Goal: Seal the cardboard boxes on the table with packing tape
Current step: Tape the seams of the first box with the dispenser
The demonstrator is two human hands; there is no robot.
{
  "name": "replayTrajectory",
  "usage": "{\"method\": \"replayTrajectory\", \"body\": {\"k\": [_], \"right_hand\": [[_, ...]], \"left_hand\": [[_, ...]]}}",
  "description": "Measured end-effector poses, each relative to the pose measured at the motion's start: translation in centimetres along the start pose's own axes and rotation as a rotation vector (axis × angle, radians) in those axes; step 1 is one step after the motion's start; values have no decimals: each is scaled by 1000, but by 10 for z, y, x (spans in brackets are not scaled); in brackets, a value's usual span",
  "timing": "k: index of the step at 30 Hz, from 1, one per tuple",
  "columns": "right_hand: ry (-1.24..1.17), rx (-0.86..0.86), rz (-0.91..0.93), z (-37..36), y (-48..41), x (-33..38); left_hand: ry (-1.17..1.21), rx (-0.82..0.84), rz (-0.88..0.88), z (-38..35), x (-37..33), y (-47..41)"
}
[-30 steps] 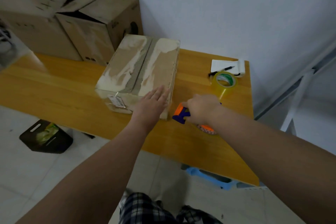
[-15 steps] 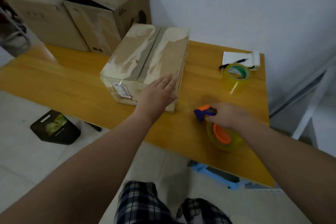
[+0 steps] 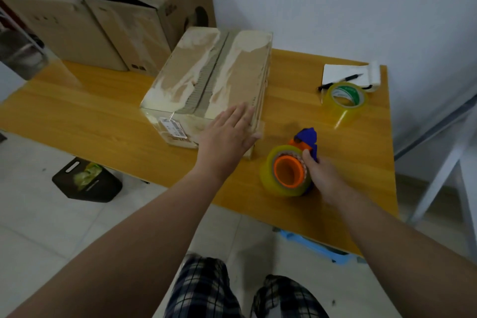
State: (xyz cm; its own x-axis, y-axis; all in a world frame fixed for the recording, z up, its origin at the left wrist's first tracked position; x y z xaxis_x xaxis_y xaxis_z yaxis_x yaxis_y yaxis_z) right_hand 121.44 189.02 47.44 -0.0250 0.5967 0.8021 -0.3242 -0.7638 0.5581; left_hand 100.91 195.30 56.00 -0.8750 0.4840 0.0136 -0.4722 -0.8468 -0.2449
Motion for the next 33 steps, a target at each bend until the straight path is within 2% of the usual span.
{"method": "replayTrajectory", "body": {"k": [3,5,6,7,8,9,10,12,13,14,15,18,20,25,30,33], "right_hand": [[160,-56,42,0,-1,-2],[422,-209,102,2,-2,4],[499,-324,197,3,1,12],[444,-404,347,1,7,24],[272,-410,459,-3,13,34],[33,-350,471,-11,19,43],[-200,-223,364,-21,23,50],[-566,99,-4,-47,29,56],[-667,221,-137,-56,34,59],[-735,283,-187,-61,37,61],[-790,283,-185,-63,37,62],[-876,69,-100,-58,30,61],[-866,-4,-77,-55,26,59],[-879,-32,-149,-70,26,57],[-912,-47,-213,-90,24,52],[-917,-42,-219,-101,21,53]], "left_hand": [[8,3,-3,-1,0,0],[9,5,0,-1,1,1],[9,9,3,0,1,1],[12,14,7,0,1,1],[17,18,10,1,0,0],[23,19,14,1,0,0],[29,19,16,2,-1,1],[43,20,10,3,0,1],[48,22,4,3,0,1],[49,27,-2,4,0,1],[49,34,-6,5,0,1],[18,63,-28,5,1,0],[-33,98,-75,3,3,0],[-77,173,-215,7,19,8],[-128,221,-128,10,44,21],[-154,247,-150,9,51,22]]}}
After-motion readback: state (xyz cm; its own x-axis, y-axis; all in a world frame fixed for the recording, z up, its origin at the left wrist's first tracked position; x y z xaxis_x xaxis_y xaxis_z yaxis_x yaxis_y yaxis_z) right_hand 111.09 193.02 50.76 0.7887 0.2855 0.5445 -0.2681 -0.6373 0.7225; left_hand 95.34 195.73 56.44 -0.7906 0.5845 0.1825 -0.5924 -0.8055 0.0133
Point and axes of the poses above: each hand's wrist, its own y-axis away from the middle knuckle, its own z-axis out of the back of the hand, x = y × z, the point moved 3 cm from there along -y, towards the middle knuckle, and after that the axes turned 6 degrees about -y, right-handed, at the moved point
